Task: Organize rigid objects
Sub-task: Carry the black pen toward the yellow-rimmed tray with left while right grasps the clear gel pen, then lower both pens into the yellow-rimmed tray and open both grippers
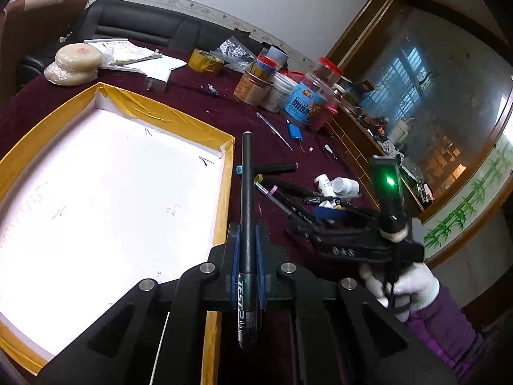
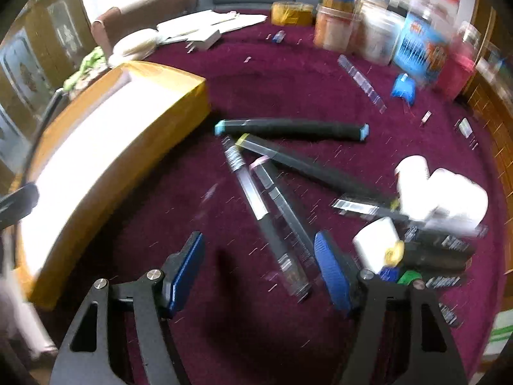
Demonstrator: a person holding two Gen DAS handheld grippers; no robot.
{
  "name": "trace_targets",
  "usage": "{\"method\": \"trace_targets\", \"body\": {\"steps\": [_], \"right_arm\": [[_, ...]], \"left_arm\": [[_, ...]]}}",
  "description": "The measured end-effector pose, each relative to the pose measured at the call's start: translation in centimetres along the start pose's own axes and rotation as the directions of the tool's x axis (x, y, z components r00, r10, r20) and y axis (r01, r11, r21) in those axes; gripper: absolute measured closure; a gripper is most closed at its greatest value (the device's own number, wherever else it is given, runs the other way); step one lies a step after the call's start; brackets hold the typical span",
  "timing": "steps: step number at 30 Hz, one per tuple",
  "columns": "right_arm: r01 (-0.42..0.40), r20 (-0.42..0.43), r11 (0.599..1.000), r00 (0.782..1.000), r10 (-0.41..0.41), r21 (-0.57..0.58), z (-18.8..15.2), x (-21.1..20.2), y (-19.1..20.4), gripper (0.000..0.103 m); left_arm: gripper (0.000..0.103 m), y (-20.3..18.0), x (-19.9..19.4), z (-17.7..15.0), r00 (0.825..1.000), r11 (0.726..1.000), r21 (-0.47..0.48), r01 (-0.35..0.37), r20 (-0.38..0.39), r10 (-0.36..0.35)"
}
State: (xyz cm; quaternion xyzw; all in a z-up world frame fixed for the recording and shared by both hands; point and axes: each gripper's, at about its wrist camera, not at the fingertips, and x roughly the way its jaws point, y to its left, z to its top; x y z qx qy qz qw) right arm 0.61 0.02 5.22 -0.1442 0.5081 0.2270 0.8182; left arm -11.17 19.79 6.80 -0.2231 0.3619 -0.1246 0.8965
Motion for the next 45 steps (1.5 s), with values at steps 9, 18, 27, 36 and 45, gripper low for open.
{"method": "trace_targets", "body": {"steps": [9, 18, 27, 36, 45], "right_arm": [[-0.132, 0.011, 0.991, 0.991, 0.131, 0.022, 0.0, -1.4, 0.1, 0.043], [-0.106, -0.049, 0.994, 0.993, 0.107, 0.039, 0.5, 1.2, -0.4, 0.043], [-0.019, -0.03, 0.999, 0.999, 0.018, -0.037, 2.1, 1.9, 2.7, 0.096], [-0.322, 0.081, 0.928, 0.947, 0.312, 0.19, 3.1, -2.8, 1.1, 0.095], [-0.456, 0.1, 0.791, 0.883, 0.458, 0.407, 7.0, 0.7, 3.7, 0.095]], "left_arm": [[0.097, -0.1, 0.0, 0.2, 1.0, 1.0, 0.006, -0.027, -0.003, 0.027], [0.097, 0.0, 0.5, -0.1, 1.0, 1.0, 0.006, -0.02, -0.022, 0.021], [0.096, 0.7, 0.1, 0.3, 0.999, 0.999, -0.013, -0.036, -0.03, 0.036], [0.097, 1.5, 0.7, 3.2, 0.998, 0.999, 0.001, -0.039, -0.054, 0.039], [0.097, 5.5, 7.7, 6.3, 0.979, 0.996, -0.081, -0.044, -0.203, 0.027]]}}
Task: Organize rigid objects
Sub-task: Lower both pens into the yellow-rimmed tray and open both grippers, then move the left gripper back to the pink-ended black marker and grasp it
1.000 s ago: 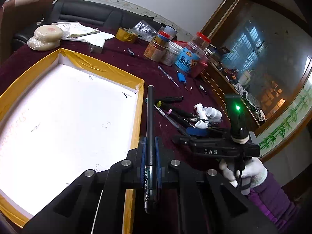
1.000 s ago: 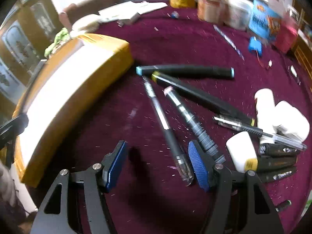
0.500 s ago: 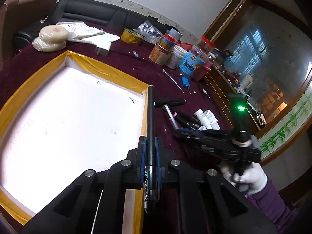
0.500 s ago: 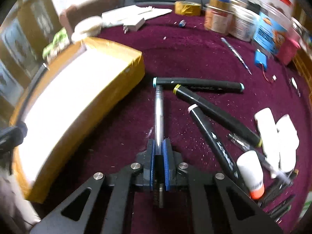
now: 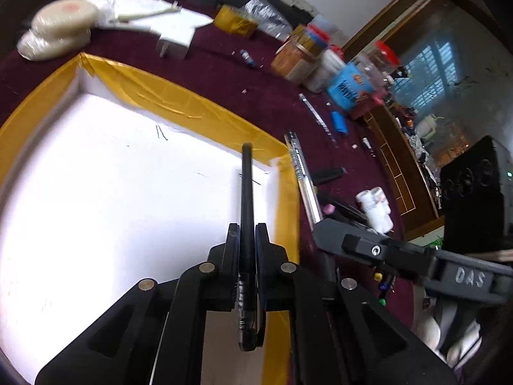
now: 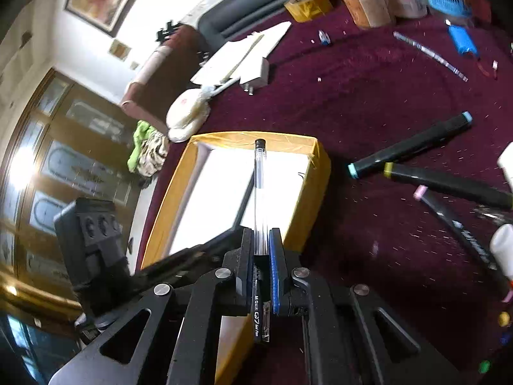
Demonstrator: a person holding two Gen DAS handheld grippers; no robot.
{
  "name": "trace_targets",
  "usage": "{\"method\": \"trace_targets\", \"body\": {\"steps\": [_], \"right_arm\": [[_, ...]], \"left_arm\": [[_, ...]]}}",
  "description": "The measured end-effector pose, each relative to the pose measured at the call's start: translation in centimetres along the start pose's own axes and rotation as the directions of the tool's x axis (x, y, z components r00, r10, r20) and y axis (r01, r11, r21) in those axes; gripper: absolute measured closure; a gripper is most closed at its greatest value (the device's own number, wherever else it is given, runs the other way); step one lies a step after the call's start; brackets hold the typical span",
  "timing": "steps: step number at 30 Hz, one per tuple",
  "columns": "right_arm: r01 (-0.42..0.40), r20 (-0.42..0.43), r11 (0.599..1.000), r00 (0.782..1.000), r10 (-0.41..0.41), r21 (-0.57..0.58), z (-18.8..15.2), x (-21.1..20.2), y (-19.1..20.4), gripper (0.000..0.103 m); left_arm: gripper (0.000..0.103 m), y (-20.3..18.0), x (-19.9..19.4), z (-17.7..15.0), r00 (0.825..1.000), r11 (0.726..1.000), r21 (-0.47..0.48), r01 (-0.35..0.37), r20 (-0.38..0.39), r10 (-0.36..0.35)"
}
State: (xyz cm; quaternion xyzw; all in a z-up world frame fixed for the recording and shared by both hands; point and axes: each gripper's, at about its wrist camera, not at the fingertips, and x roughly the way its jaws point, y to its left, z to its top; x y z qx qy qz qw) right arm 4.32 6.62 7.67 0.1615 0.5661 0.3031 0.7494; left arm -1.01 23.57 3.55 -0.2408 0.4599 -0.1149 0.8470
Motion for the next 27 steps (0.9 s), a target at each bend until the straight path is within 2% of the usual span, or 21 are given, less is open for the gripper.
{"method": "trace_targets", "body": {"steps": [5, 8, 10, 11, 12, 14, 18, 22, 27], "right_arm": [[0.064, -0.007, 0.998, 0.998, -0.064, 0.023, 0.6, 2.3, 0.7, 0.094], [0.098, -0.007, 0.995, 0.995, -0.098, -0.004, 0.9, 2.7, 1.1, 0.086], [0.107, 0.011, 0.994, 0.994, -0.107, -0.028, 0.8, 2.3, 1.4, 0.083], [0.112, 0.022, 0.993, 0.994, -0.111, -0.04, 0.7, 2.1, 1.5, 0.079], [0.125, 0.034, 0.991, 0.992, -0.123, -0.052, 0.6, 1.8, 1.6, 0.07], [0.146, 0.066, 0.987, 0.988, -0.142, -0.063, 0.3, 1.0, 1.6, 0.063], [0.14, 0.102, 0.989, 0.986, -0.134, -0.054, -0.2, -0.5, 0.9, 0.063], [0.14, 0.141, 0.989, 0.981, -0.133, -0.044, -0.5, -2.1, 0.1, 0.063], [0.155, 0.191, 0.987, 0.971, -0.146, -0.034, -1.2, -4.9, -1.6, 0.063]], "left_arm": [[0.093, 1.5, 1.9, 0.9, 0.999, 0.999, -0.025, -0.03, -0.031, 0.03], [0.083, 1.6, 1.6, 1.0, 0.997, 0.997, 0.031, -0.073, -0.024, 0.074], [0.07, 1.9, 0.9, 0.9, 0.995, 0.992, 0.066, -0.103, -0.003, 0.103], [0.069, 2.3, 0.6, 0.8, 0.994, 0.991, 0.069, -0.113, 0.006, 0.113], [0.069, 2.8, 0.3, 0.8, 0.993, 0.991, 0.057, -0.121, 0.011, 0.12], [0.069, 4.4, -0.2, 0.4, 0.993, 0.993, 0.0, -0.118, 0.017, 0.118], [0.069, 6.5, -1.3, -0.4, 0.997, 0.992, -0.124, -0.039, 0.056, 0.046], [0.069, 7.6, -2.0, -2.0, 0.993, 0.97, -0.242, 0.032, 0.119, -0.003], [0.068, 7.6, -3.2, -4.2, 0.983, 0.937, -0.345, 0.058, 0.182, 0.006]]}}
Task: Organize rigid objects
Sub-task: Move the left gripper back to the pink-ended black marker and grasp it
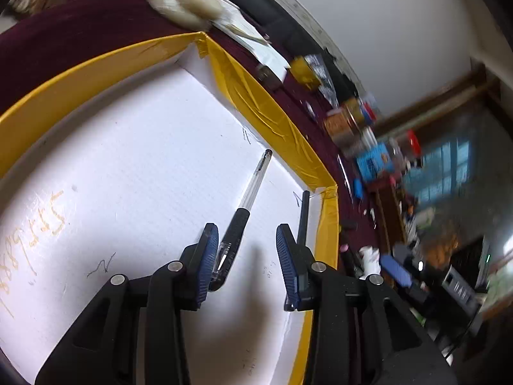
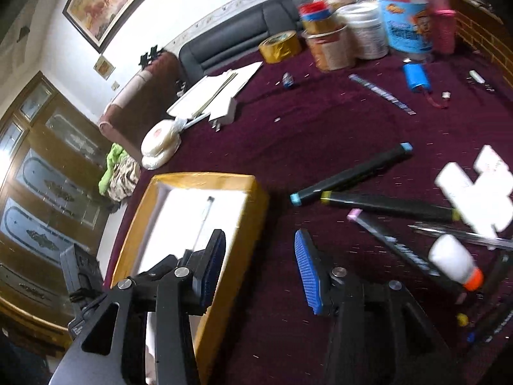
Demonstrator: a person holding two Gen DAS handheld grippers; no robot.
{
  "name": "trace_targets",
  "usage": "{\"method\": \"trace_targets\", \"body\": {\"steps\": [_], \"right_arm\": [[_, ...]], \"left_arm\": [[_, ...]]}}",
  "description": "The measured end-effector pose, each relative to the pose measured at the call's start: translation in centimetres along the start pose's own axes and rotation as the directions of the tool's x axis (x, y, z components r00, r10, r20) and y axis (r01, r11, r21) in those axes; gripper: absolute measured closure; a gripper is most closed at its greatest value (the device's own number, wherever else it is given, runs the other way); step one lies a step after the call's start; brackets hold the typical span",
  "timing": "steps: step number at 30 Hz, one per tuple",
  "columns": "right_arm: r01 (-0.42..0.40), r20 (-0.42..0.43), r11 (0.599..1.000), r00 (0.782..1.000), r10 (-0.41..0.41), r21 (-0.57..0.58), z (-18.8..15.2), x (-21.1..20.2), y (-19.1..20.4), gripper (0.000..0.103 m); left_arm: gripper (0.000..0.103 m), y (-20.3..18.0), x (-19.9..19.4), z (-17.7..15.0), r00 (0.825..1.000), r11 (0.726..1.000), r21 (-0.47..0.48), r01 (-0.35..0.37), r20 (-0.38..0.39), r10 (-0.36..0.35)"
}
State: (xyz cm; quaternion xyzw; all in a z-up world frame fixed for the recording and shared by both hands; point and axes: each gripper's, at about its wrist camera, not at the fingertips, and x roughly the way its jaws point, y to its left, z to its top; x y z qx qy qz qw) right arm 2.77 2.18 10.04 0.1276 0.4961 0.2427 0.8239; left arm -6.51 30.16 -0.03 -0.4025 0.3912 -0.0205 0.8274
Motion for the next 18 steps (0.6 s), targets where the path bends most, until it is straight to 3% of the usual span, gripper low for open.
{"method": "trace_targets", "body": {"steps": [3, 5, 7, 9, 11, 12, 15, 18], "right_arm": [[0.033, 0.067, 0.999, 0.997, -0.032, -0.005, -0.3, -2.8, -1.6, 0.063], [0.088, 0.141, 0.996, 0.987, -0.083, -0.03, -0.7, -5.3, -2.4, 0.063], [0.169, 0.236, 0.984, 0.96, -0.152, -0.054, -1.1, -7.7, -3.1, 0.053], [0.252, 0.362, 0.966, 0.907, -0.216, -0.056, -1.8, -10.2, -4.5, 0.02], [0.282, 0.435, 0.959, 0.867, -0.242, -0.029, -2.2, -11.6, -6.1, 0.016], [0.296, 0.436, 0.955, 0.859, -0.267, 0.002, -2.1, -11.9, -7.3, 0.016], [0.249, 0.401, 0.962, 0.875, -0.273, 0.112, -1.8, -12.2, -11.6, 0.016], [0.222, 0.373, 0.953, 0.883, -0.286, 0.204, -2.4, -11.9, -15.4, 0.017]], "left_arm": [[0.068, 0.6, -0.4, 0.0, 1.0, 0.999, -0.049, 0.011, 0.019, -0.01], [0.068, 0.0, -0.2, 0.2, 1.0, 0.999, -0.032, -0.014, 0.004, 0.014], [0.063, -1.2, -0.8, 0.2, 0.999, 0.999, 0.007, -0.036, 0.013, 0.036], [0.051, -3.8, -2.2, -0.4, 0.998, 0.994, 0.096, -0.046, 0.048, 0.041], [0.04, -6.5, -3.0, -1.2, 0.997, 0.982, 0.183, -0.045, 0.064, 0.034], [0.037, -8.0, -3.3, -1.7, 0.998, 0.973, 0.227, -0.038, 0.064, 0.024], [0.037, -12.1, -2.6, -3.4, 0.999, 0.936, 0.352, -0.033, 0.033, 0.023], [0.037, -15.0, -0.4, -5.2, 0.999, 0.908, 0.418, -0.018, -0.036, 0.036]]}}
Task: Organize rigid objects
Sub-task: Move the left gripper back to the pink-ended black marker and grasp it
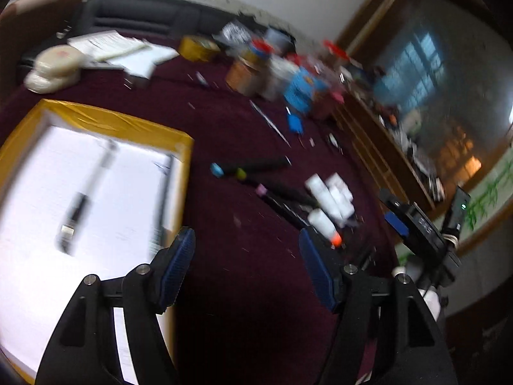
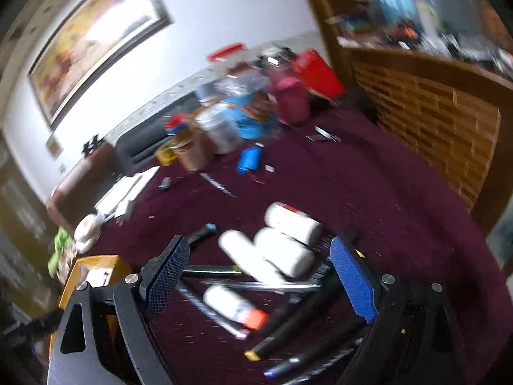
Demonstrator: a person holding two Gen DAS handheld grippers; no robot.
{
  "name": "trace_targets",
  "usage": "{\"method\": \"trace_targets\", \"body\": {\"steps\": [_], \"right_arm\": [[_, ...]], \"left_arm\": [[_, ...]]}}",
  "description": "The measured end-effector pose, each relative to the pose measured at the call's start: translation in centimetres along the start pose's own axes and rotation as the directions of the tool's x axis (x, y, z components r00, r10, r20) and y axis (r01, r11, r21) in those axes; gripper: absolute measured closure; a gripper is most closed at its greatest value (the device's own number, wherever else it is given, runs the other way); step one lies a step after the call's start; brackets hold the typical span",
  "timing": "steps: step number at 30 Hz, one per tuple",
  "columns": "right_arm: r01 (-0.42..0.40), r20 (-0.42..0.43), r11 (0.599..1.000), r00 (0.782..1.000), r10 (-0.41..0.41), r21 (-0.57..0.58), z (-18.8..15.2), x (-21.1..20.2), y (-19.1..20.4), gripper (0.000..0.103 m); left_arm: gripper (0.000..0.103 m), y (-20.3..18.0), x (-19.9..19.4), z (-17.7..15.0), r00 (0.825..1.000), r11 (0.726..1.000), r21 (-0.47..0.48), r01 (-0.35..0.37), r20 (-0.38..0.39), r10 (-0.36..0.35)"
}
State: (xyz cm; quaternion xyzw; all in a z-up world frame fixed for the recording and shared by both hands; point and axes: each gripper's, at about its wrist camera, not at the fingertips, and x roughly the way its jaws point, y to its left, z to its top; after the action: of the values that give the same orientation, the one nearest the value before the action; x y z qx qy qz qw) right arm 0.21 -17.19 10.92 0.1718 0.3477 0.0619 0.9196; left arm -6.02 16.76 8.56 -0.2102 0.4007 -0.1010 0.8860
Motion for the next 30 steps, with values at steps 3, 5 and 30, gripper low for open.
{"method": "trace_targets", "body": {"steps": [3, 5, 30], "right_arm": [[0.025, -0.009, 0.999, 1.0, -0.025, 0.039, -1.0, 0.9, -2.8, 0.017], [0.043, 0.004, 0.998, 0.999, -0.043, 0.041, -1.7, 1.1, -4.3, 0.017], [-0.054, -0.029, 0.994, 0.998, 0.057, 0.091, -2.8, 1.4, -5.4, 0.017]], "left_arm": [[0.037, -2.5, 2.7, -0.6, 0.997, 1.0, 0.029, 0.0, -0.072, 0.002], [0.037, -4.0, 4.0, -1.1, 0.995, 0.998, 0.054, -0.016, -0.097, 0.021], [0.064, -11.3, 16.8, -1.9, 0.931, 0.883, 0.348, -0.314, -0.07, 0.358]]}}
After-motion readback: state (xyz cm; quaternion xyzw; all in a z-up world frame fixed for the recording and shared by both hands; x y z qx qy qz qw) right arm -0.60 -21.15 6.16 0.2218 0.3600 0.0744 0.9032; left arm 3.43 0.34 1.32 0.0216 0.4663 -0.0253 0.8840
